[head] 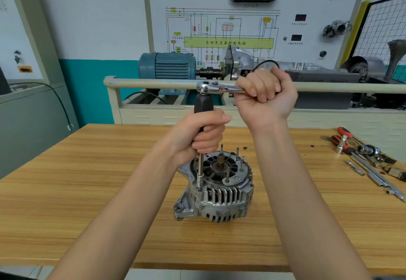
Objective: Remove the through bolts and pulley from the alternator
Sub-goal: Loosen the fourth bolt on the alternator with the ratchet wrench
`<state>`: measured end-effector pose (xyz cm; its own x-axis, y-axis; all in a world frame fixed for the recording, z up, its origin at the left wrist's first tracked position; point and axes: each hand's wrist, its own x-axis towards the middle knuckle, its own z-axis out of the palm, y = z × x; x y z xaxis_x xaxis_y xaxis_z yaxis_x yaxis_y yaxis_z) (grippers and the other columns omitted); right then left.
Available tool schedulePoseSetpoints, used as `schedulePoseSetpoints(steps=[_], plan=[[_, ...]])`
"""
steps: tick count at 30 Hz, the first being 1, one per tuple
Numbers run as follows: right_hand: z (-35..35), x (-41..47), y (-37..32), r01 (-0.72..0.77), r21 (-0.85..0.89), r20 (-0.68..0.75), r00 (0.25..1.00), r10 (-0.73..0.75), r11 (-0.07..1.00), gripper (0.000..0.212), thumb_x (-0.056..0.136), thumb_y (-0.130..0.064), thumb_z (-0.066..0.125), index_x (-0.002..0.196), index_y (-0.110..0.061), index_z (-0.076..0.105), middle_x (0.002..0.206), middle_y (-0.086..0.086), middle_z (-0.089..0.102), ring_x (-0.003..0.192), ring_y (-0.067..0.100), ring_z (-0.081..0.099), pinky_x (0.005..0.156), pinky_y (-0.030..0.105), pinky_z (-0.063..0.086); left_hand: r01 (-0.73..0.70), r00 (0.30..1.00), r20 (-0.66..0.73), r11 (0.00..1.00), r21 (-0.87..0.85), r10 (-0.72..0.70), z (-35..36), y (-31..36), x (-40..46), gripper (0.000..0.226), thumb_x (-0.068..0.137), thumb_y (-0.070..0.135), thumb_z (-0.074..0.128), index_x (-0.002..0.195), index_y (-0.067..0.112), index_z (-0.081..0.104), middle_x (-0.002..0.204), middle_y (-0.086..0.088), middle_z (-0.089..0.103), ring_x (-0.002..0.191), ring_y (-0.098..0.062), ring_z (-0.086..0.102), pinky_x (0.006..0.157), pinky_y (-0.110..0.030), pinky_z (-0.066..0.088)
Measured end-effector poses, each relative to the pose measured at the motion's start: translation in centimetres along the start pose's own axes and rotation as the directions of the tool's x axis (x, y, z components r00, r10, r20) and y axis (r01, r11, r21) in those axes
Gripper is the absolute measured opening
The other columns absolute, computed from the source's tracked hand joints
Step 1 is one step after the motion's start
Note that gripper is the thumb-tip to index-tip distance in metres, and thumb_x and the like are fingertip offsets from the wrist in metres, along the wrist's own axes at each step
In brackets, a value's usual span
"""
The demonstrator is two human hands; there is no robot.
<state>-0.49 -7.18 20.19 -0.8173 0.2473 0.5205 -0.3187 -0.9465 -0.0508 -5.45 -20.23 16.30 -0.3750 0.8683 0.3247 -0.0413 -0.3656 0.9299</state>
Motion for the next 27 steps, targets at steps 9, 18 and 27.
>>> schedulePoseSetpoints(steps=[9, 18, 27], plan=[[1.8, -3.0, 3.2, 0.435, -0.397, 0.334, 0.888, -0.315, 0.808, 0.047, 0.087, -0.008, 0.035, 0.041, -0.018, 0.034, 0.035, -0.006, 0.026, 0.035, 0.01, 0.017, 0.046, 0.024, 0.023, -0.106, 0.81, -0.546, 0.97, 0.22, 0.213, 1.6, -1.0, 0.4, 0.046, 0.092, 0.004, 0.05, 0.053, 0.018, 0.028, 0.036, 0.006, 0.022, 0.029, -0.008, 0.016, 0.034, -0.013, 0.016], [1.9, -2.8, 2.9, 0.384, -0.395, 0.336, 0.906, -0.258, 0.835, 0.049, 0.087, -0.009, 0.034, 0.039, -0.018, 0.034, 0.034, -0.006, 0.025, 0.034, 0.011, 0.015, 0.046, 0.023, 0.022, -0.132, 0.912, -0.361, 0.971, 0.198, 0.197, 0.3, -0.6, -0.4, 0.042, 0.082, 0.006, 0.059, 0.05, 0.018, 0.035, 0.037, 0.005, 0.028, 0.029, -0.009, 0.022, 0.036, -0.015, 0.023], [0.1, 0.3, 0.3, 0.019, -0.004, -0.008, 1.0, -0.019, 1.0, 0.045, 0.081, -0.013, 0.039, 0.037, -0.016, 0.033, 0.032, -0.005, 0.023, 0.028, 0.01, 0.02, 0.038, 0.02, 0.023, -0.02, 0.992, -0.124, 0.999, 0.049, 0.026, 0.2, -0.3, 0.0, 0.05, 0.086, 0.012, 0.054, 0.04, 0.019, 0.036, 0.031, 0.007, 0.027, 0.024, -0.005, 0.021, 0.031, -0.013, 0.018]])
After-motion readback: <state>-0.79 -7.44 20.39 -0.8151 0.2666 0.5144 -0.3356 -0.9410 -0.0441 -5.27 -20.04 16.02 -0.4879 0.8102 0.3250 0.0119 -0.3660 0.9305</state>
